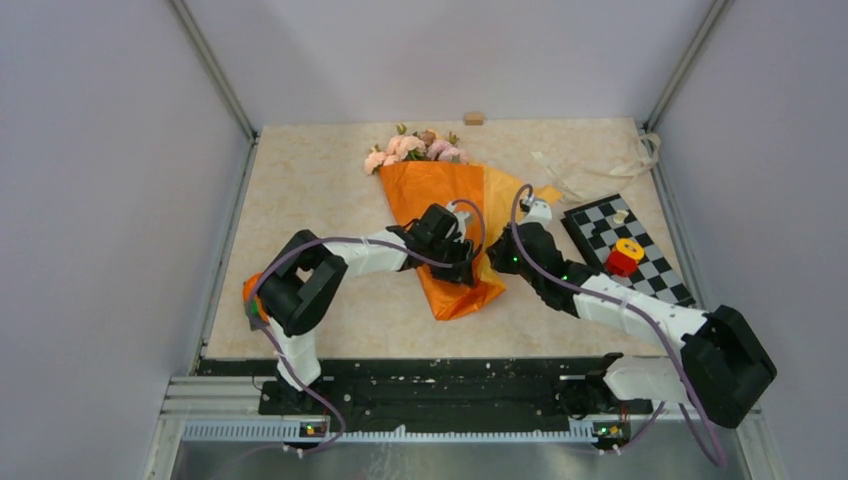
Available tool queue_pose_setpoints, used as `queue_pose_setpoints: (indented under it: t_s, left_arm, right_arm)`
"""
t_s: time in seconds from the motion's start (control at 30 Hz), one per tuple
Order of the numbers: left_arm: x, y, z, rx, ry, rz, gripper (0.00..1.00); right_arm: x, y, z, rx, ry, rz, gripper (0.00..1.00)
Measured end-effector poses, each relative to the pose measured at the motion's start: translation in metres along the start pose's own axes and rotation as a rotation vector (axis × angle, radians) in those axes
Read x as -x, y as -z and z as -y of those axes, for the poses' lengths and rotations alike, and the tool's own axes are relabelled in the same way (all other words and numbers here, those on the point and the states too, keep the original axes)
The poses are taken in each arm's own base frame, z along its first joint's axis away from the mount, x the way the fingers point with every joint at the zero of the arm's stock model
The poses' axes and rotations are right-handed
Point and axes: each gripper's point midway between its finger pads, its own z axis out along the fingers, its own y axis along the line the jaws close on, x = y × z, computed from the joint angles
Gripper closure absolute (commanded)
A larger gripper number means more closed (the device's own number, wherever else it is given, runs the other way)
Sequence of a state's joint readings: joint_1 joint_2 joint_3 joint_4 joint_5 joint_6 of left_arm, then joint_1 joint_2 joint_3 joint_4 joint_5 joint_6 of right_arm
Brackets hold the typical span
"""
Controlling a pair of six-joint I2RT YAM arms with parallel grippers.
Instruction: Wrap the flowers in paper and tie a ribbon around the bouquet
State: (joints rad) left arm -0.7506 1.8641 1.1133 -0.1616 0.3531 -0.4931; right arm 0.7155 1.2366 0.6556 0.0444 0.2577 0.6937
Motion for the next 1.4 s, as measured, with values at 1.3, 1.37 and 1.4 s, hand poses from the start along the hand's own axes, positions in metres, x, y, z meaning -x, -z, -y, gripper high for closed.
queue_pose_setpoints:
  t_s: [1.3,1.37,1.4]
  left_arm:
    - [-0.063,0.002,0.033,0.13,-0.47,-0.048,0.67]
    - [-0.066,0.005,0.034,0.124,-0.475,-0.048,0.71]
    - [-0.068,0.006,0.035,0.122,-0.477,-0.049,0.73]
  right_arm:
    - [-0.021,0.023,0.033,-0.062,-0.02,-0.015,1.0]
    - [-0.02,0.023,0.032,-0.058,-0.021,-0.011,1.0]
    - [-0.02,0.023,0.032,-0.057,-0.022,-0.01,1.0]
